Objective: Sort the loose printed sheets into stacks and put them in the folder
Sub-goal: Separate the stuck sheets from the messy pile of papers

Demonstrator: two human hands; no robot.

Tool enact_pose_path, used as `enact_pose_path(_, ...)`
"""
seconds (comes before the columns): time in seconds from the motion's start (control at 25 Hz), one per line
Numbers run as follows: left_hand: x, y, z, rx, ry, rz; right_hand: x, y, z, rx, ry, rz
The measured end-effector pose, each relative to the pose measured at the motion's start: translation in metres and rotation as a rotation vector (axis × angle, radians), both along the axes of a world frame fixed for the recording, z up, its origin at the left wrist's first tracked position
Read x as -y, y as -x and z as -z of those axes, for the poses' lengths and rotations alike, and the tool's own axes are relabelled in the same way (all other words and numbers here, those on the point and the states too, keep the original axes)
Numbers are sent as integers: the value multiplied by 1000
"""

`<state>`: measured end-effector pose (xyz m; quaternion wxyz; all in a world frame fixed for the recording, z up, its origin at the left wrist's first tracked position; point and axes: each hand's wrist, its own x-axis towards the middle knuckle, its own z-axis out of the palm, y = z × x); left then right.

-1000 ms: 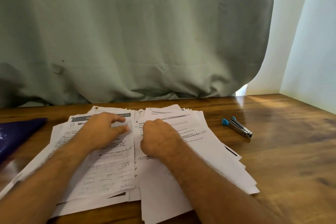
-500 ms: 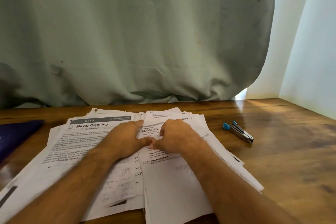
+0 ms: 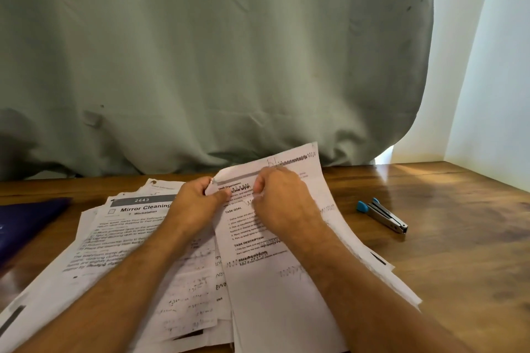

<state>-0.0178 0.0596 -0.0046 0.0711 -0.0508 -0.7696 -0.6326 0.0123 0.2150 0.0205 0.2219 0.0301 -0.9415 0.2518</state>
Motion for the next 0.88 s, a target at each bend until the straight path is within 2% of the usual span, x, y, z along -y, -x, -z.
enact_pose_path(0.12, 0, -1, -3, -40, -246, 45, -2, -1, -7, -234, 59, -65)
enact_pose_path(0.24, -2, -4, -6, -126, -377, 107, 2, -3, -7, -329, 7, -171)
enact_pose_path(0.44, -10, -8, -7, -226, -400, 124, 2, -1, -15, -346, 17, -155)
enact_pose_path(0.68, -14, -12, -2, -60, -298, 128, -2, -1, -13, -375, 74, -122)
enact_pose_path(0.88, -14, -26, -19, -174, -378, 166, -1, -20, -32, -558, 158, -193)
